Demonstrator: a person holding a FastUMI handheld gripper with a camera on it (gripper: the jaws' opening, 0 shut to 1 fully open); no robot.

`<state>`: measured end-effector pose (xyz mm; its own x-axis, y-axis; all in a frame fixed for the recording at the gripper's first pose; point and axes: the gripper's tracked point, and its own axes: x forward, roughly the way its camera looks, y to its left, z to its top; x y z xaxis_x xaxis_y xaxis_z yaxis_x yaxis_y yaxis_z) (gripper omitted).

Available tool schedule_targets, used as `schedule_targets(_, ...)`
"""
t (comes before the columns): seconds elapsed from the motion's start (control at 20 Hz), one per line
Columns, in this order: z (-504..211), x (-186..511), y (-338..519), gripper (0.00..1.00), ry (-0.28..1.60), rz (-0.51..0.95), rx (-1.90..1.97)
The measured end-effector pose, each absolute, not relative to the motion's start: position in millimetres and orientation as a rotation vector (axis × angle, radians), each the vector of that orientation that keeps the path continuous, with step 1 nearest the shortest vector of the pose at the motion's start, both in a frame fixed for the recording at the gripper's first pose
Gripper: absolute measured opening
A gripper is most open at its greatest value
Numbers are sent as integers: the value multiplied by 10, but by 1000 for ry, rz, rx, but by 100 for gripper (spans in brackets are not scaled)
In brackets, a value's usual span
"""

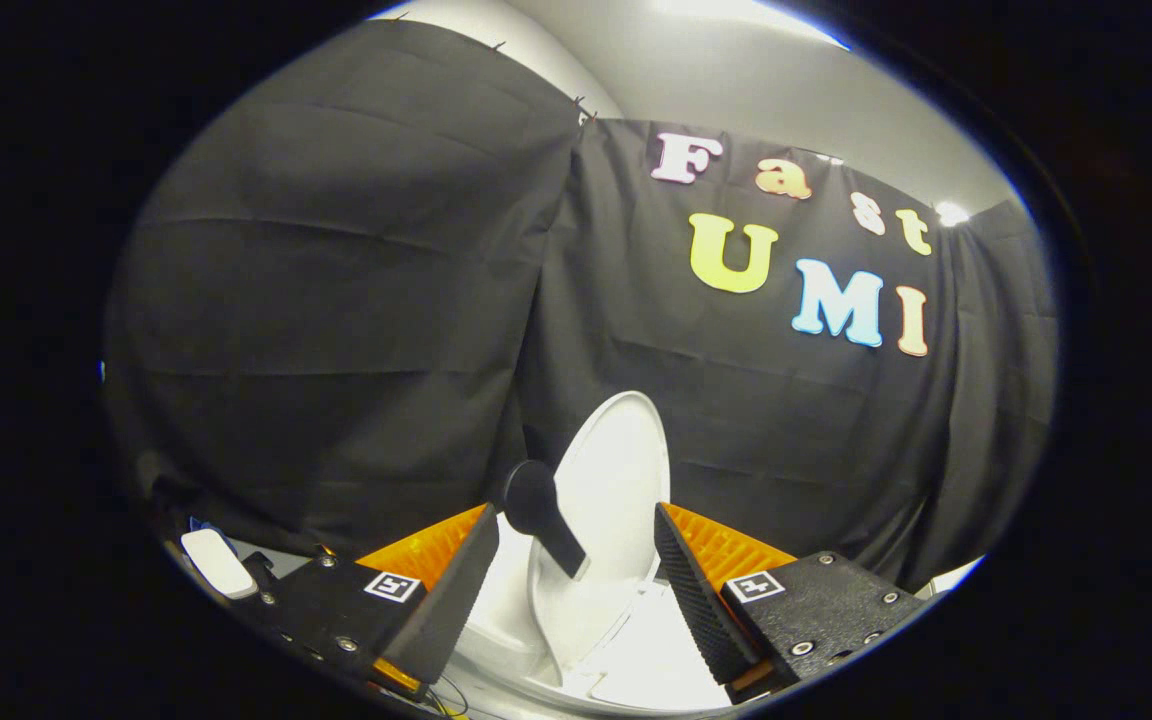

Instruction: Open the toilet lid.

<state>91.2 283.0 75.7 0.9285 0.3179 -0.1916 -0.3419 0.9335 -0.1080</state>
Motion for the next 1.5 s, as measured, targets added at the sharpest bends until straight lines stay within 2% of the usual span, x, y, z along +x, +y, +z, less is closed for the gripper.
schedule_targets(0.5, 1061, 696, 1295, 95, 82, 68, -104)
schedule_targets(1.5, 931, -125, -314, 95, 2, -200, 3)
